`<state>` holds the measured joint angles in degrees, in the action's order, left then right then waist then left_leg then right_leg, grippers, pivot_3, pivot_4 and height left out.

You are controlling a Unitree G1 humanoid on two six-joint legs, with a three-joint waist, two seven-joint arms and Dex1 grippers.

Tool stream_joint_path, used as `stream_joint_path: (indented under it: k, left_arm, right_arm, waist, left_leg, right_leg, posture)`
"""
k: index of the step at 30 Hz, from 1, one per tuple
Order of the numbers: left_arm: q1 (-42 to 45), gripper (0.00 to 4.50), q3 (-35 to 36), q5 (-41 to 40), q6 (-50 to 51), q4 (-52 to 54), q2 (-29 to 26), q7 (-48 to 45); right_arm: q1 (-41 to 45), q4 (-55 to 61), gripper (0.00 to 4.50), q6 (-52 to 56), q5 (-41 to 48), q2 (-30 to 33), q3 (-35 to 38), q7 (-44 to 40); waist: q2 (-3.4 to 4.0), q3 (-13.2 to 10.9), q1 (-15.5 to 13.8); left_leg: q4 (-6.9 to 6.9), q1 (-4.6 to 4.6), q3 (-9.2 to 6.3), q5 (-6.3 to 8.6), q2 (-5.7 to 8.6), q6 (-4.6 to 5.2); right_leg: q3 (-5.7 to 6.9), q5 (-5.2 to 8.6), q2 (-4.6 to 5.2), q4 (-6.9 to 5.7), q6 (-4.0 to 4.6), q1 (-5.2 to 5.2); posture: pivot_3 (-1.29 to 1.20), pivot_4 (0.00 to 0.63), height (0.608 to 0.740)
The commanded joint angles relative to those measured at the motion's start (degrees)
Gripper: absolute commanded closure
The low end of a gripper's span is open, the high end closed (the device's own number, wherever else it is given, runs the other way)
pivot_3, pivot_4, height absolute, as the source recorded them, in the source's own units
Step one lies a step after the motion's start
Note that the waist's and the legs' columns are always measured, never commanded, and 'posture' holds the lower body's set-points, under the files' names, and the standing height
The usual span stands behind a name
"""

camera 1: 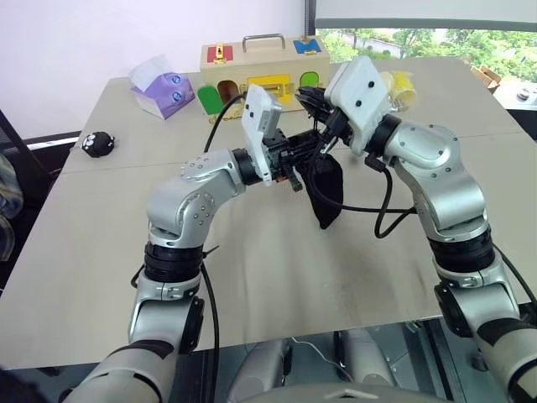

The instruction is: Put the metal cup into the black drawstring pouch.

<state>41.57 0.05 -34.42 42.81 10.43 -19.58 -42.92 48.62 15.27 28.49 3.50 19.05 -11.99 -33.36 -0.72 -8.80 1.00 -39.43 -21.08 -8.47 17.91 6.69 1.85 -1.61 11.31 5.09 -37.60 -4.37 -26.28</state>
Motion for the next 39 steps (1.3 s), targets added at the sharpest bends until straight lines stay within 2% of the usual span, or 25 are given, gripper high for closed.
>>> stream_joint_path:
  k: [1, 7, 11, 15, 18, 24, 25, 26, 30, 35, 39]
  left_arm:
    - [0.28, 4.34, -0.17, 0.70, -2.38, 0.66, -1.10, -0.84]
    - [-1.38, 4.34, -4.79, 7.82, -5.27, -2.56, -3.60, -0.56]
    - [-4.19, 4.34, -8.68, 12.90, -9.18, -5.76, -4.97, -1.12]
    - [-5.30, 4.34, -9.69, 15.13, -11.75, -8.99, -4.66, -0.93]
    - [-6.42, 4.34, -10.59, 17.42, -14.94, -11.86, -5.25, -1.53]
    - [-6.27, 4.34, -8.11, 15.74, -17.52, -12.17, -3.93, -1.71]
    - [-6.43, 3.33, -7.55, 14.82, -17.46, -11.55, -3.81, -2.25]
    - [-6.57, 3.01, -7.09, 14.29, -17.44, -11.08, -3.61, -2.31]
    - [-7.33, 1.23, -4.32, 12.86, -17.55, -9.23, -2.03, -0.01]
    - [-10.26, 1.23, 0.20, 6.20, -13.77, -2.80, -2.36, -1.09]
    - [-14.10, 1.19, 4.07, 1.02, -8.28, 2.53, -6.04, -1.99]
  right_arm:
    - [1.72, 2.28, 4.50, -0.77, 0.22, -0.13, 1.29, 0.56]
    - [8.56, -1.22, 4.50, -13.66, 2.46, -7.82, 10.46, 11.25]
    - [10.84, -2.94, 4.50, -20.47, -1.59, -5.99, 10.99, 13.60]
    - [10.19, -3.90, 4.50, -19.87, 0.18, -8.18, 13.26, 17.15]
    - [10.13, -3.98, 4.50, -19.38, 0.33, -7.77, 12.87, 16.78]
    - [9.74, -4.17, 4.50, -19.42, 0.23, -7.77, 11.95, 16.54]
    - [9.70, -4.20, 4.50, -19.33, 0.21, -7.83, 11.84, 16.55]
    - [9.65, -4.24, 4.50, -19.22, 0.24, -7.86, 11.76, 16.58]
    - [8.20, -4.28, 4.50, -16.72, 0.52, -7.44, 10.99, 15.71]
    - [1.94, -3.32, 4.50, -11.61, 1.43, -3.42, 9.50, 10.39]
    - [-6.11, -1.43, 2.88, -5.78, 3.36, 2.73, 8.61, 3.72]
  waist:
    - [0.00, 0.00, -0.01]
    - [0.02, -0.01, 0.10]
    - [-0.04, 0.03, 0.09]
    - [-0.01, 0.02, 0.23]
    - [-0.01, 0.02, 0.48]
    - [-0.01, 0.02, 1.34]
    - [0.00, 0.02, 1.38]
    - [0.04, 0.04, 1.45]
    - [0.04, 0.04, 1.40]
    - [0.04, 0.05, 1.38]
    - [0.04, 0.04, 1.38]
  left_leg:
    - [0.00, 0.00, 0.00, 0.00, 0.00, 0.00]
    - [0.02, -0.02, 0.03, 0.00, 0.00, 0.00]
    - [0.08, -0.17, 0.03, 0.00, 0.02, 0.00]
    - [0.08, -0.17, 0.05, 0.00, 0.04, 0.01]
    - [0.07, -0.24, 0.06, -0.01, 0.04, 0.01]
    - [0.07, -0.26, 0.05, -0.01, 0.04, 0.01]
    - [0.07, -0.26, 0.05, -0.01, 0.03, 0.01]
    - [0.07, -0.26, 0.05, -0.01, 0.03, 0.01]
    - [0.04, -0.33, 0.03, -0.01, 0.03, 0.01]
    - [0.01, -0.38, 0.02, -0.01, 0.04, 0.01]
    - [-0.01, -0.47, 0.01, -0.01, 0.03, 0.01]
  right_leg:
    - [0.00, 0.00, 0.00, 0.00, 0.00, 0.00]
    - [-0.04, 0.00, -0.03, -0.05, 0.00, -0.09]
    - [-0.04, 0.00, -0.04, -0.02, 0.00, -0.27]
    - [-0.05, 0.00, 0.00, -0.04, 0.00, -0.28]
    - [-0.06, 0.00, -0.01, -0.10, 0.01, -0.39]
    - [-0.06, 0.00, 0.00, -0.08, 0.00, -0.40]
    - [-0.06, 0.00, -0.01, -0.09, 0.01, -0.40]
    - [-0.07, 0.00, 0.00, -0.10, 0.01, -0.41]
    - [-0.09, 0.00, -0.02, -0.14, 0.00, -0.50]
    - [-0.08, 0.00, 0.01, -0.12, 0.00, -0.51]
    - [-0.06, 0.00, 0.06, -0.13, 0.00, -0.57]
  posture:
    - [0.00, 0.150, 0.710]
    - [0.00, 0.150, 0.710]
    - [0.00, 0.150, 0.710]
    - [0.00, 0.150, 0.710]
    - [0.00, 0.150, 0.710]
    - [0.00, 0.150, 0.710]
    - [0.00, 0.150, 0.710]
    - [0.00, 0.150, 0.710]
    - [0.00, 0.150, 0.710]
    - [0.00, 0.150, 0.710]
    - [0.00, 0.150, 0.710]
